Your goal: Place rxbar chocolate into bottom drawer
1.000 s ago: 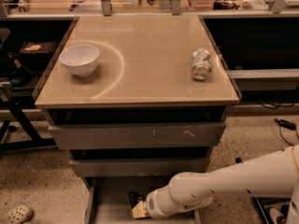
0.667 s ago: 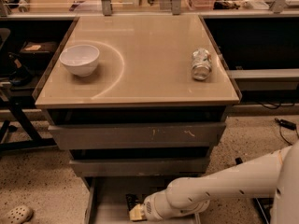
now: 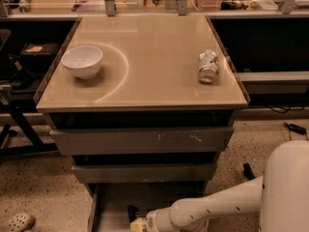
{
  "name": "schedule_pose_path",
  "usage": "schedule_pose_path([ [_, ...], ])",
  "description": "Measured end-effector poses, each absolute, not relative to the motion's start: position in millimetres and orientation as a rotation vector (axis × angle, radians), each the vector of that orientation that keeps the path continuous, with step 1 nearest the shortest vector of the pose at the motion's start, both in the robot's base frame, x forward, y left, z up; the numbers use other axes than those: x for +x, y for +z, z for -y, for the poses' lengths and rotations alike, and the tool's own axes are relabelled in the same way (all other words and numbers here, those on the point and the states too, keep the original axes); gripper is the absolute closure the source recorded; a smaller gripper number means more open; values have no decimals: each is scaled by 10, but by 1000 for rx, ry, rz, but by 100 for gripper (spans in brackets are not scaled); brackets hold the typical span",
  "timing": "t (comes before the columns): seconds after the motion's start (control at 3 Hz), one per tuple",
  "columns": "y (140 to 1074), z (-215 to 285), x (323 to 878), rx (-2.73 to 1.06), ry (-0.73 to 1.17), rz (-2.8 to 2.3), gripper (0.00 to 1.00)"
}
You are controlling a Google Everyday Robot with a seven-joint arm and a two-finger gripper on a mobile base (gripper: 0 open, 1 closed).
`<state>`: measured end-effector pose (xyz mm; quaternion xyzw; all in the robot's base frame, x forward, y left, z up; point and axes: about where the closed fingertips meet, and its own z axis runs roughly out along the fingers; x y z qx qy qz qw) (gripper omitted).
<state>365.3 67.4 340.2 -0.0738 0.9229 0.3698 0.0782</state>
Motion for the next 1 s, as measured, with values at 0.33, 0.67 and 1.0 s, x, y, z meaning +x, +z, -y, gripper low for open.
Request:
schedule_pose_path([
  [0.33, 3402, -674, 3653, -221, 1107, -2763, 100],
  [0.67, 3153, -733, 3674, -178, 1151, -2754, 100],
  [1.0, 2748, -784, 3832, -84, 1207, -2680, 100],
])
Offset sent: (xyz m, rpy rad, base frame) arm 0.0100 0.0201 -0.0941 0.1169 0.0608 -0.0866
